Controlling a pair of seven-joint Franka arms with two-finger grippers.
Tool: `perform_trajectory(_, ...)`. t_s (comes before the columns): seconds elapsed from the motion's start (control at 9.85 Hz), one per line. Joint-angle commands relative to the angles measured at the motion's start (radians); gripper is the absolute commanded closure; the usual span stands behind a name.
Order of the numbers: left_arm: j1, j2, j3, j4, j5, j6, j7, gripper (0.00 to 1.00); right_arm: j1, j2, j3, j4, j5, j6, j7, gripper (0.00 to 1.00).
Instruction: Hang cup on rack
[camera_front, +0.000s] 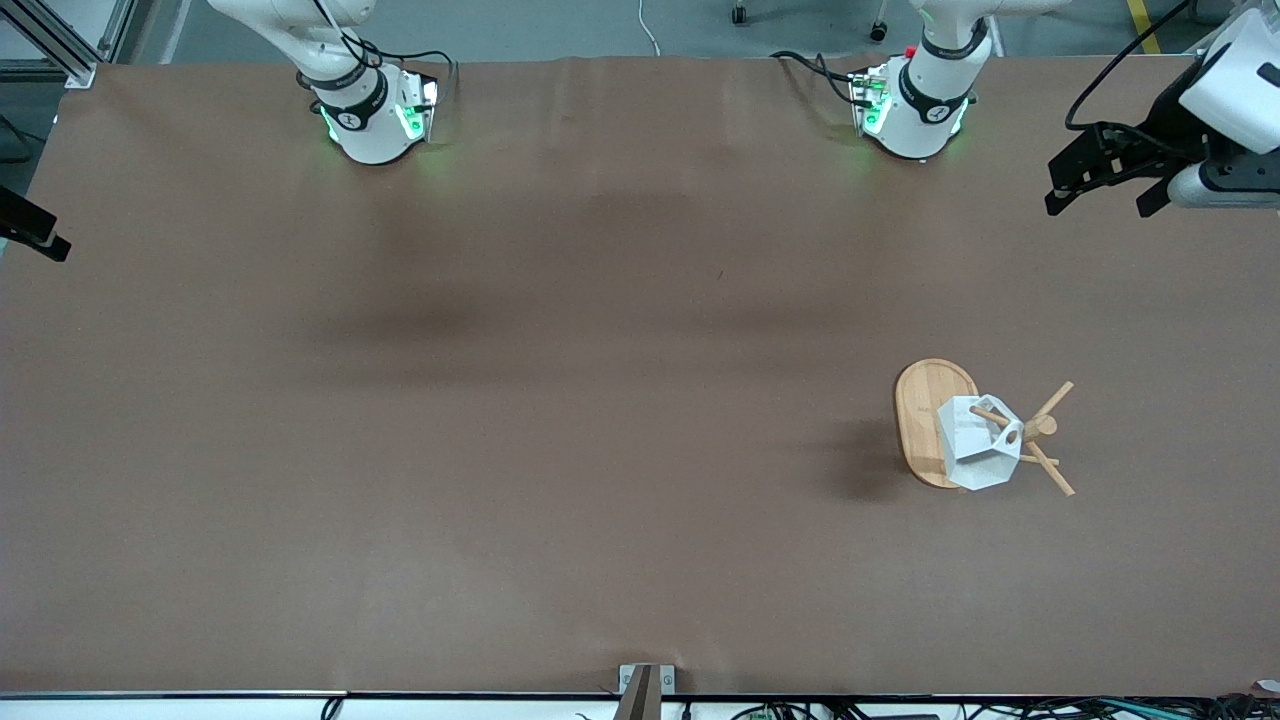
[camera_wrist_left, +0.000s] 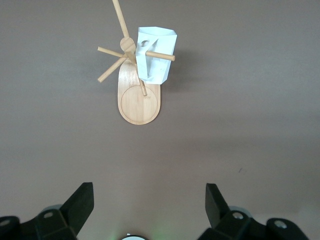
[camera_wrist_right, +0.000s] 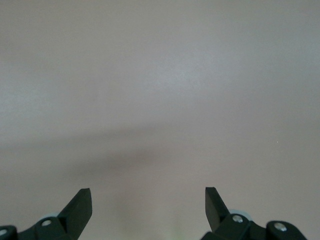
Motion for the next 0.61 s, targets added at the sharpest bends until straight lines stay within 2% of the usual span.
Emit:
perform_trajectory(0.0,-0.002,0.03,-0.005,0.012,0.06,-0.039,0.016,0.01,-0.015,0.001,0.004,0.007,0.023,-0.007,0.003,0.0)
perform_trajectory(0.51,-0.002,0.03,-0.008,-0.001,0.07,-0.024,0.019,0.01,-0.016,0.003,-0.004,0.007,0.03,-0.006,0.002,0.0)
